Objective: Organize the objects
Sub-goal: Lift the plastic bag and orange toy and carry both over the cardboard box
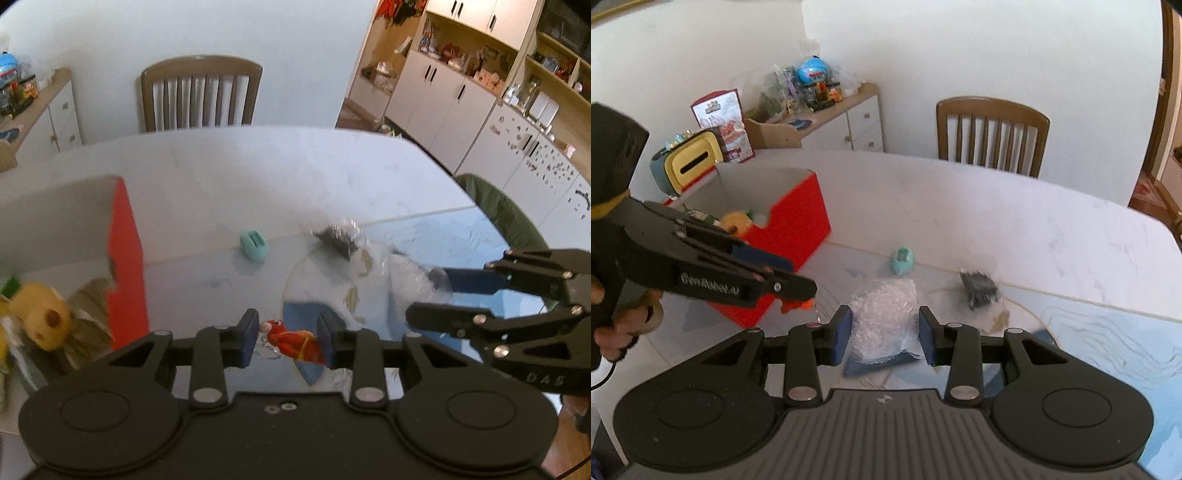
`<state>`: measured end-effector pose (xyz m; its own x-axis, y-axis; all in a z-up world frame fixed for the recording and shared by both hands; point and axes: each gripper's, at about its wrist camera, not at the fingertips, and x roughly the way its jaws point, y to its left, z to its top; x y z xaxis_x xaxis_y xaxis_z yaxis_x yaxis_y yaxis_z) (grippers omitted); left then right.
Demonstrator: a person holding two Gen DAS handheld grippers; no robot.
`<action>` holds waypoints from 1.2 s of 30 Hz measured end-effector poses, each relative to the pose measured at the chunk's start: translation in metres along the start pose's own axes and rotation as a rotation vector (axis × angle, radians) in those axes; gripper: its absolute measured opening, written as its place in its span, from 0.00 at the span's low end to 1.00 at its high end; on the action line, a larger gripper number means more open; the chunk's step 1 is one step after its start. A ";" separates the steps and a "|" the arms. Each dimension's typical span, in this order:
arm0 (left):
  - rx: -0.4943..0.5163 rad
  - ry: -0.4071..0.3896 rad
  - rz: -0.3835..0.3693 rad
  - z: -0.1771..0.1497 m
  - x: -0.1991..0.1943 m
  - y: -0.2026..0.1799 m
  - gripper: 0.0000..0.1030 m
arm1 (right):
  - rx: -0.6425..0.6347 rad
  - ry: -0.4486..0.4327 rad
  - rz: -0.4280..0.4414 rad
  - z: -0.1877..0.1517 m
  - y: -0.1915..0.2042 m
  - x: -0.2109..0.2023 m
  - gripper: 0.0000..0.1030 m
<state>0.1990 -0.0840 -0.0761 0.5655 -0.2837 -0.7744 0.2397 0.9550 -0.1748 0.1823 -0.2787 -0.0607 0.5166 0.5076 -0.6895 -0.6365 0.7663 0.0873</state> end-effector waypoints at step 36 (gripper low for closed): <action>-0.059 -0.147 0.186 0.039 -0.105 0.175 0.32 | -0.204 -0.042 0.058 0.113 0.182 0.088 0.37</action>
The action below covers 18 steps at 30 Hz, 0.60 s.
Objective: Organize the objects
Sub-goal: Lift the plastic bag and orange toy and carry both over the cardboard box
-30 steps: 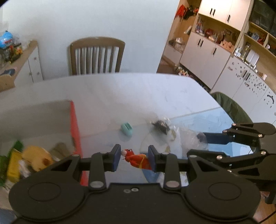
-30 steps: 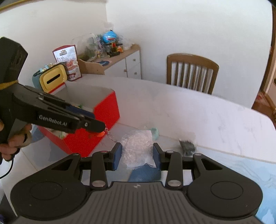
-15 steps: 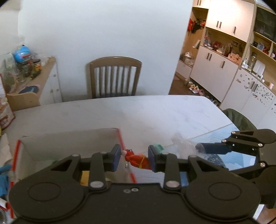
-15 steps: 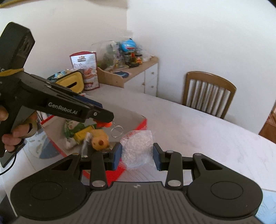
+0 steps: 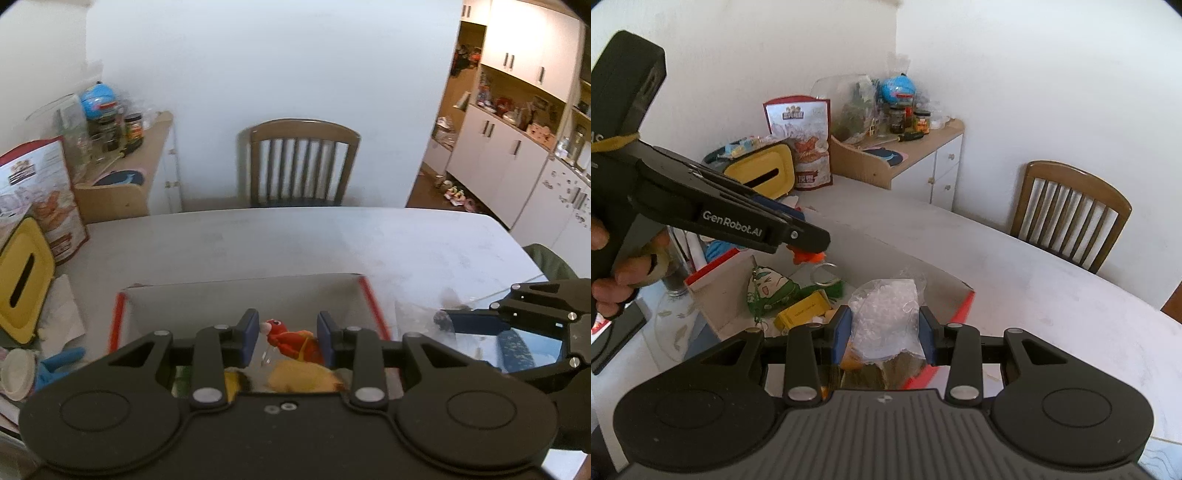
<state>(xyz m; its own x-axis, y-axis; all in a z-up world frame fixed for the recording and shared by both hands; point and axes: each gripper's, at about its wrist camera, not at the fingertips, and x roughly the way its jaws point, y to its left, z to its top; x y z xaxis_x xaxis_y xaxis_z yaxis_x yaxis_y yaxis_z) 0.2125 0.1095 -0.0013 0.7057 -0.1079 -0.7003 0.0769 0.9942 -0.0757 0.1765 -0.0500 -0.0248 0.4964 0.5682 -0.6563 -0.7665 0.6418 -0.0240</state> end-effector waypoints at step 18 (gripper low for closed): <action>-0.073 0.128 0.046 -0.030 0.043 0.062 0.32 | -0.012 0.129 -0.070 0.001 0.011 0.092 0.37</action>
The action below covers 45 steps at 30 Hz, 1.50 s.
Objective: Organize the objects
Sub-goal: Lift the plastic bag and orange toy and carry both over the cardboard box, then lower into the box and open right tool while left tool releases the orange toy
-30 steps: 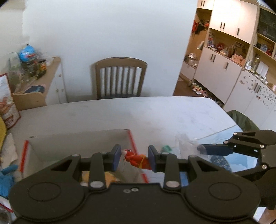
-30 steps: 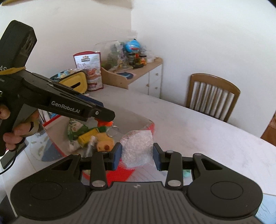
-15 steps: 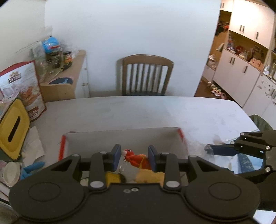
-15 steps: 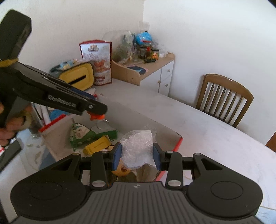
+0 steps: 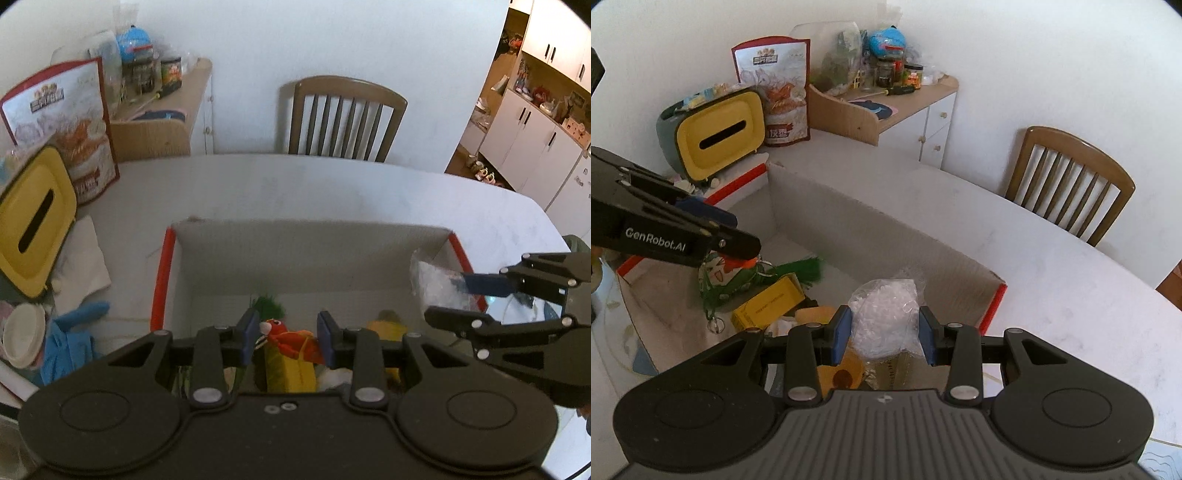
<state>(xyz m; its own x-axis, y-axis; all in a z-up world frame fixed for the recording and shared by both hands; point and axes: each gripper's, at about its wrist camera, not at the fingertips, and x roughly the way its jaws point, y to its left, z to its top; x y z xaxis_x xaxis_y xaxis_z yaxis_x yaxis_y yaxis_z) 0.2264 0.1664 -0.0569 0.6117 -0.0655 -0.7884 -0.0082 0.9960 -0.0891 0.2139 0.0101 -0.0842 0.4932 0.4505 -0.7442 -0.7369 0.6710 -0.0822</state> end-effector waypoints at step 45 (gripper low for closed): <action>0.087 0.144 -0.077 -0.056 0.012 -0.041 0.47 | 0.099 -0.029 0.077 -0.034 -0.011 -0.040 0.53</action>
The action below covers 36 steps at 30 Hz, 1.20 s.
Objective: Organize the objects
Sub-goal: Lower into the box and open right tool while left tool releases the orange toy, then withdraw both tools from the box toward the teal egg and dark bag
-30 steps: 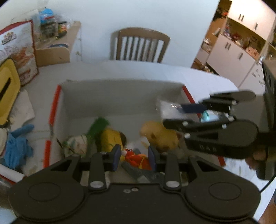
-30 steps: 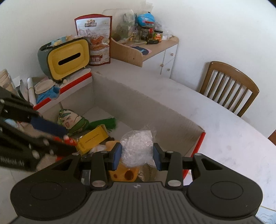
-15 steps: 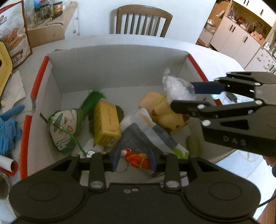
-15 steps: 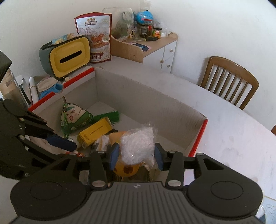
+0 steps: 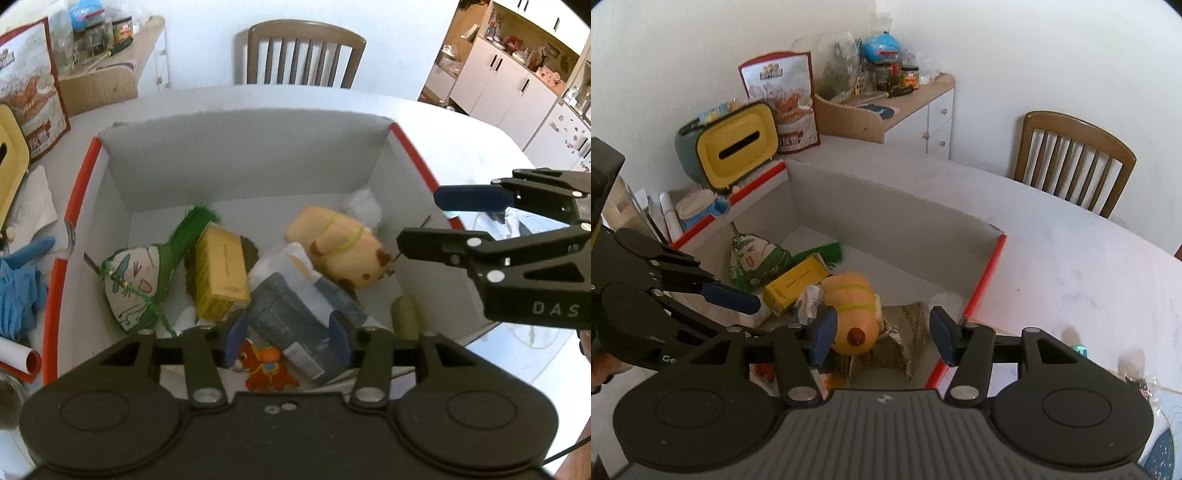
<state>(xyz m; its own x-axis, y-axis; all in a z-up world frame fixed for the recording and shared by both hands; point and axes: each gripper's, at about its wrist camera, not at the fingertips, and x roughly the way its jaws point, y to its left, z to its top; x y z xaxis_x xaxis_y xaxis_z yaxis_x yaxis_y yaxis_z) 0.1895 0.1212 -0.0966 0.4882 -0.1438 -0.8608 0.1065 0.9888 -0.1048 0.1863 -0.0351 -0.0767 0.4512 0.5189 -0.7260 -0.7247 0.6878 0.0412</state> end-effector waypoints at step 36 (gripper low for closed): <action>0.120 -0.199 -0.037 0.051 -0.043 -0.155 0.80 | 0.155 -0.167 -0.050 -0.056 -0.144 -0.147 0.77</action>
<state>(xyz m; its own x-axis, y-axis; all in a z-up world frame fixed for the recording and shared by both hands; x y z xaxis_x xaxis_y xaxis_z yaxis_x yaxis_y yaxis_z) 0.1963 -0.0279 -0.0180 0.6416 -0.1972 -0.7413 0.2241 0.9724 -0.0647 0.1947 -0.2386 -0.0148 0.5738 0.5505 -0.6064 -0.6167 0.7776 0.1224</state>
